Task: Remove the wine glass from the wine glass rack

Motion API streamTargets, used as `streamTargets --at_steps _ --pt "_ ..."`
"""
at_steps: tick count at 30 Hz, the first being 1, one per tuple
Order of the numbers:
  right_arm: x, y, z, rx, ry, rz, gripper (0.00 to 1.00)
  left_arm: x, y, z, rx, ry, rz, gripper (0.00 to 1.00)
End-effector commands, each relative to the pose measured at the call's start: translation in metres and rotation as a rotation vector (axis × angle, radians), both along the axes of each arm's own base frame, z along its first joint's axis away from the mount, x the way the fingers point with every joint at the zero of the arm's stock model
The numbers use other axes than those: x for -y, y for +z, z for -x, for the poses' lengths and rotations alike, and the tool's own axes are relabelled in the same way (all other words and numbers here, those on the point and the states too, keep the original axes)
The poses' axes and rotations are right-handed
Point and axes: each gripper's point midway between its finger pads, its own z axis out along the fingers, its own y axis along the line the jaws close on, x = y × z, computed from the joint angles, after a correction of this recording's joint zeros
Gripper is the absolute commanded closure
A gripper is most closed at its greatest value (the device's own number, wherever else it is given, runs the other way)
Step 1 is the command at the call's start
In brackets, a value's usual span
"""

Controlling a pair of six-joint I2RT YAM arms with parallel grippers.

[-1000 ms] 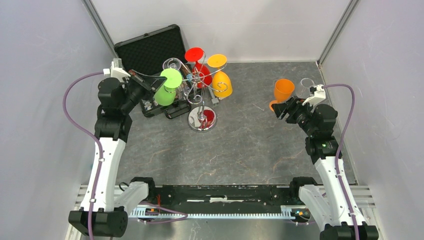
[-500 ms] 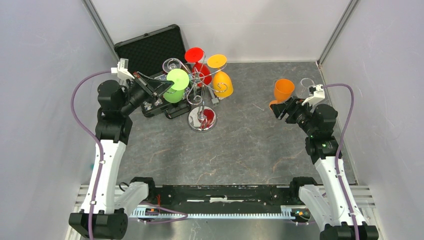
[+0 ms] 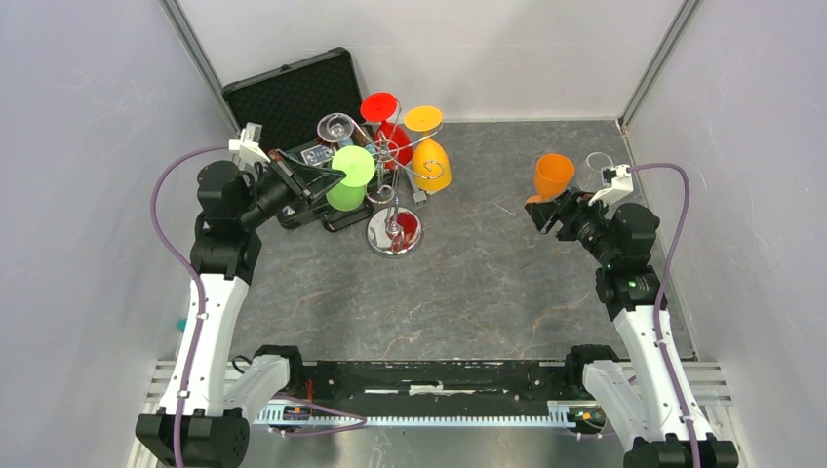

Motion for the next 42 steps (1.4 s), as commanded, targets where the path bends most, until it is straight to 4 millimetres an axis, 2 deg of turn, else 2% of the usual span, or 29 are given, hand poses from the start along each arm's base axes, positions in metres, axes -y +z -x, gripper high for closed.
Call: streamTargets --at_steps 1,5,13,19,22,28,35,42 --pt "-0.002 0.015 0.001 0.061 0.015 -0.005 0.23 0.003 0.003 0.000 0.007 -0.026 0.027 0.98" --pt "-0.003 0.016 0.001 0.063 0.021 -0.005 0.23 0.003 0.011 0.008 0.023 -0.021 0.036 0.98" --pt "-0.017 0.020 0.005 0.089 0.113 -0.033 0.21 -0.011 -0.003 0.039 -0.026 0.073 -0.023 0.98" --pt "-0.022 0.016 0.008 0.090 0.140 -0.055 0.21 -0.013 0.009 0.065 0.008 0.081 -0.024 0.98" --pt "-0.026 0.013 0.011 0.090 0.167 -0.063 0.20 -0.003 0.016 0.079 0.018 0.012 0.024 0.98" --pt "-0.041 0.012 0.022 0.135 0.260 -0.110 0.16 0.012 0.003 0.098 -0.041 -0.110 0.139 0.98" --pt "-0.051 0.006 0.030 0.147 0.310 -0.156 0.10 0.024 0.021 0.128 0.006 -0.235 0.214 0.98" --pt "-0.067 0.007 0.040 0.166 0.379 -0.231 0.09 0.029 0.039 0.127 0.053 -0.269 0.302 0.98"
